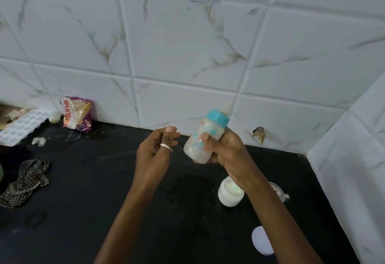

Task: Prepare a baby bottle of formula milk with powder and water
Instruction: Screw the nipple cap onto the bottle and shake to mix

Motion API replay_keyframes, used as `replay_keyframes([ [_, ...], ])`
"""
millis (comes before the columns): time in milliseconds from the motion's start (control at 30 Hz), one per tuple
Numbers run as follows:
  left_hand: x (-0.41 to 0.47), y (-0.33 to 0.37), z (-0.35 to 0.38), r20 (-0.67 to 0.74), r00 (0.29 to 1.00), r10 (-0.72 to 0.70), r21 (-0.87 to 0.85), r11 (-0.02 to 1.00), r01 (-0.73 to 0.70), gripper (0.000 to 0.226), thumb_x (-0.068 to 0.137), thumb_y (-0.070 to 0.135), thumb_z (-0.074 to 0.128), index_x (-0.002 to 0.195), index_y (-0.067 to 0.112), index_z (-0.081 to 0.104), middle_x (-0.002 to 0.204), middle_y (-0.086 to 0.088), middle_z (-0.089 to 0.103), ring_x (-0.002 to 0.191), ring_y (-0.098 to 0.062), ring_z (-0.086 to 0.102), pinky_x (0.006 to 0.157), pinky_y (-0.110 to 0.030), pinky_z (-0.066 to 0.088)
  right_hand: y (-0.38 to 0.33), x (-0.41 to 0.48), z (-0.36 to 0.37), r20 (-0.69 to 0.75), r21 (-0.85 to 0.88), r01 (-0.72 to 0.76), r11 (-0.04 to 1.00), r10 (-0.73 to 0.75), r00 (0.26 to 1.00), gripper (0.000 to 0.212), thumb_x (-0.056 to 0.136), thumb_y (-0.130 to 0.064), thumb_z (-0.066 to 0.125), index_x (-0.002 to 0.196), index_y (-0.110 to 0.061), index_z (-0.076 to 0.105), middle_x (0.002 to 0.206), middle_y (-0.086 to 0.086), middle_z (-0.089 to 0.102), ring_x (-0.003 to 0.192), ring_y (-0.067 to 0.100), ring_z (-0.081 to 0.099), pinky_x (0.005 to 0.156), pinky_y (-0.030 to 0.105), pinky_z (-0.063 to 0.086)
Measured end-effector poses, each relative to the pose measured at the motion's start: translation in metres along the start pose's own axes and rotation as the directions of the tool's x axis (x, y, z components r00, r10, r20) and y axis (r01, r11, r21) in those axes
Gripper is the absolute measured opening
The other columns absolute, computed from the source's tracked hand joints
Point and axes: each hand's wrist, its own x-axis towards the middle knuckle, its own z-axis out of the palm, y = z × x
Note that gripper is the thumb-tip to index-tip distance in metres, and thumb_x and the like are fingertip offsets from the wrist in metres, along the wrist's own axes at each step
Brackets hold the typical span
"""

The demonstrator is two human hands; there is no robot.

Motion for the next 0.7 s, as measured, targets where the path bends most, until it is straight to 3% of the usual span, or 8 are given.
replay_keyframes([
  [33,0.0,0.0,0.0,0.003,1.0,-0.001,-0.005,1.0,0.001,0.039,0.097,0.051,0.051,0.115,0.023,0.072,0.105,0.008,0.078,0.095,-0.008,0.073,0.088,-0.036,0.058,0.0,0.0,-0.001,0.006,-0.011,0.013,1.0,-0.013,1.0,0.051,0.085,-0.033,0.076,0.128,-0.013,0.058,0.125,0.019,0.067,0.116,0.034,0.068,0.087,0.055,0.06],
  [167,-0.001,0.001,0.001,0.004,1.0,-0.006,-0.014,1.0,0.006,0.039,0.098,0.051,0.051,0.115,0.023,0.072,0.105,0.008,0.078,0.094,-0.007,0.073,0.085,-0.029,0.056,-0.007,0.003,-0.004,-0.116,0.261,0.09,0.961,-0.061,0.991,0.055,0.088,-0.036,0.075,0.132,-0.012,0.053,0.124,0.012,0.067,0.119,0.035,0.067,0.08,0.05,0.061],
  [267,-0.001,0.002,-0.001,0.006,1.0,-0.003,-0.014,1.0,0.003,0.041,0.097,0.051,0.051,0.116,0.02,0.072,0.105,0.007,0.078,0.093,-0.006,0.073,0.082,-0.026,0.054,-0.006,0.002,-0.007,-0.01,0.015,-0.007,1.0,0.007,1.0,0.057,0.084,-0.038,0.08,0.13,-0.015,0.057,0.129,0.016,0.066,0.118,0.035,0.067,0.081,0.052,0.062],
  [400,-0.002,0.001,-0.002,-0.001,1.0,-0.005,-0.013,1.0,0.005,0.041,0.097,0.052,0.051,0.115,0.021,0.072,0.105,0.008,0.078,0.094,-0.008,0.073,0.083,-0.028,0.056,-0.011,0.004,-0.013,-0.102,0.254,0.096,0.962,-0.072,0.992,0.045,0.089,-0.032,0.068,0.129,-0.015,0.055,0.122,0.01,0.067,0.117,0.036,0.068,0.075,0.046,0.062],
  [500,-0.003,0.0,-0.001,0.004,1.0,-0.005,-0.008,1.0,0.005,0.041,0.098,0.051,0.051,0.116,0.02,0.072,0.105,0.008,0.078,0.093,-0.007,0.073,0.083,-0.028,0.054,-0.008,0.0,-0.011,0.023,0.026,0.007,1.0,-0.008,1.0,0.041,0.087,-0.032,0.068,0.125,-0.018,0.059,0.119,0.01,0.07,0.115,0.034,0.068,0.075,0.048,0.062],
  [567,-0.003,-0.001,-0.001,0.004,1.0,-0.006,-0.006,1.0,0.006,0.04,0.099,0.05,0.051,0.117,0.021,0.072,0.105,0.008,0.078,0.094,-0.006,0.073,0.083,-0.029,0.055,-0.007,-0.001,-0.014,0.053,-0.001,0.013,1.0,-0.013,0.999,0.048,0.085,-0.034,0.072,0.128,-0.015,0.059,0.128,0.018,0.066,0.12,0.038,0.065,0.078,0.051,0.062],
  [633,-0.004,0.0,-0.001,-0.002,1.0,-0.014,-0.014,1.0,0.014,0.04,0.099,0.05,0.051,0.116,0.021,0.072,0.105,0.008,0.078,0.094,-0.007,0.073,0.084,-0.03,0.056,-0.008,-0.001,-0.013,-0.046,0.2,0.071,0.977,-0.063,0.997,0.067,0.082,-0.042,0.08,0.134,-0.01,0.053,0.13,0.02,0.063,0.122,0.041,0.064,0.076,0.049,0.062],
  [700,-0.005,0.001,-0.002,-0.002,1.0,-0.016,-0.013,1.0,0.016,0.041,0.098,0.051,0.051,0.116,0.021,0.072,0.105,0.008,0.078,0.094,-0.007,0.073,0.086,-0.031,0.058,-0.008,-0.001,-0.01,-0.063,0.25,0.084,0.965,-0.07,0.995,0.08,0.075,-0.049,0.086,0.136,-0.011,0.051,0.127,0.017,0.064,0.12,0.039,0.066,0.077,0.047,0.062],
])
